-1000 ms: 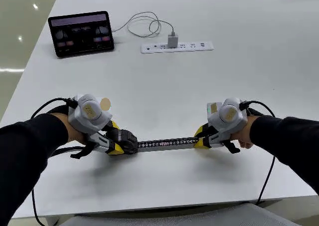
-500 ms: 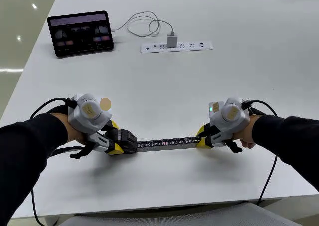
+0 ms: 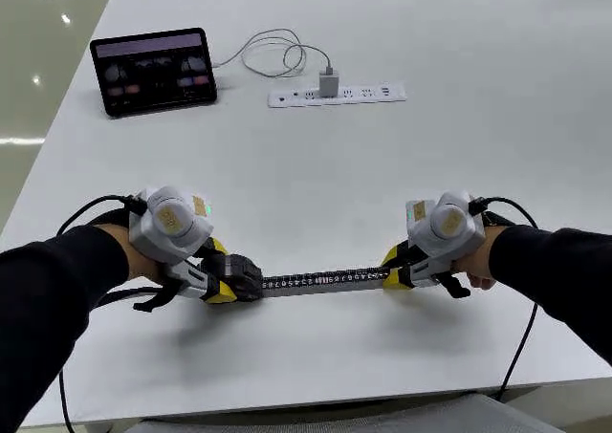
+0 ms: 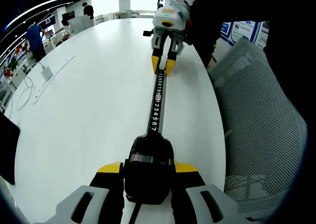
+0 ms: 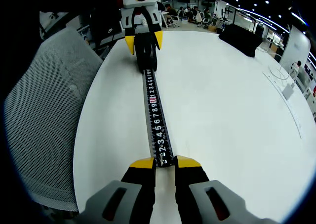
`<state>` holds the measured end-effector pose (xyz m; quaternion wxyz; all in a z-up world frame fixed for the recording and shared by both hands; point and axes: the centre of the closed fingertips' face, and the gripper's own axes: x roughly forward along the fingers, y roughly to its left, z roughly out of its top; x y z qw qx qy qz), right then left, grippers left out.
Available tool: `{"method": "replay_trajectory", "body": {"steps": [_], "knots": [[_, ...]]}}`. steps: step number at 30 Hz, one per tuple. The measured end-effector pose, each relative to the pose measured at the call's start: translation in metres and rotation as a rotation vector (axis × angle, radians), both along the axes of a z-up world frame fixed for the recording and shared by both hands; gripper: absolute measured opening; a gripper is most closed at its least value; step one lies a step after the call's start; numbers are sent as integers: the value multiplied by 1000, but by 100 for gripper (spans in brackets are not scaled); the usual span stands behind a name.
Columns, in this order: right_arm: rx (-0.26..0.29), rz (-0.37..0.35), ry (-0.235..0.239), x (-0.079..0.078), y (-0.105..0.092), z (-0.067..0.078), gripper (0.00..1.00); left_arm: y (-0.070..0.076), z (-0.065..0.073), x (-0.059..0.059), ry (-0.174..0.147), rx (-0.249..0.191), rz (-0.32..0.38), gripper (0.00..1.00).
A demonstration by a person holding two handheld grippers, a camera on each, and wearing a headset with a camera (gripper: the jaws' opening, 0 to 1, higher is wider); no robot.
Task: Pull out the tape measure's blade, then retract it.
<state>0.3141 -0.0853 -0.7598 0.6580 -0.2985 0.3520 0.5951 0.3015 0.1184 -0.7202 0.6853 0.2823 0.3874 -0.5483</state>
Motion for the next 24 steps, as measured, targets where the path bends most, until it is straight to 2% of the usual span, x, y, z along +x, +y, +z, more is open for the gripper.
{"method": "replay_trajectory", "body": {"steps": [24], "knots": [[-9,-29,5,1,-23,0,9,0,-1,0,3,-5,3,33]]}}
